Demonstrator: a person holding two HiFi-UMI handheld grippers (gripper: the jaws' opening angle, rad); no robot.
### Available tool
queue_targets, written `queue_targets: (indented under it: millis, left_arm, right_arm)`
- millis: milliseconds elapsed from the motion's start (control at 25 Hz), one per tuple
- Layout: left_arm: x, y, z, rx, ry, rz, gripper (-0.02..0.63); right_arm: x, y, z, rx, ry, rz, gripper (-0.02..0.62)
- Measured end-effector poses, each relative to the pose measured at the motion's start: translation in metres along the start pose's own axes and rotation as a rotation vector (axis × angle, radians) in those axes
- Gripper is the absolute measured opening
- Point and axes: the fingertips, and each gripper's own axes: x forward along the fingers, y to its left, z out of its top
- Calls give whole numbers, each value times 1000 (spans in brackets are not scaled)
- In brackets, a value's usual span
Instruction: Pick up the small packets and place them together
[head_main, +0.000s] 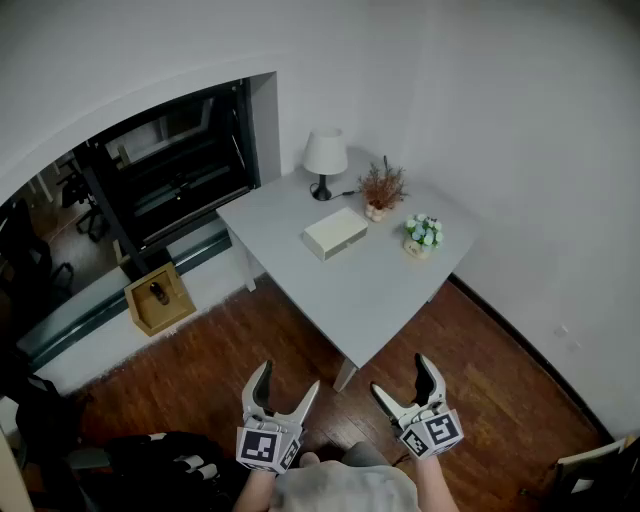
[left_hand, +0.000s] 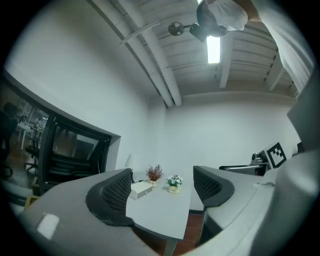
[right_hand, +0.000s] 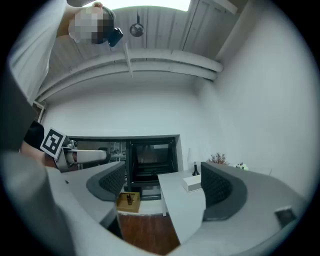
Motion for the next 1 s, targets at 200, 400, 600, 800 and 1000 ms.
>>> queue_targets:
  millis: [200, 400, 600, 800, 1000]
  left_arm:
    - [35, 15, -15, -1, 21, 13, 371]
    - [98, 33, -23, 14, 12, 67, 371]
    - [186, 44, -27, 17, 17, 123, 371]
    - [266, 44, -27, 25, 28, 176, 371]
    - [316, 51, -30, 14, 46, 173, 371]
  right_arm:
    - [35, -42, -7, 12, 6, 9, 466]
    - [97, -109, -10, 0, 1, 55, 466]
    - [172, -170, -14, 28, 47, 170, 466]
    - [226, -238, -15, 115, 14, 226, 459]
    - [273, -273, -40, 40, 138, 243, 457]
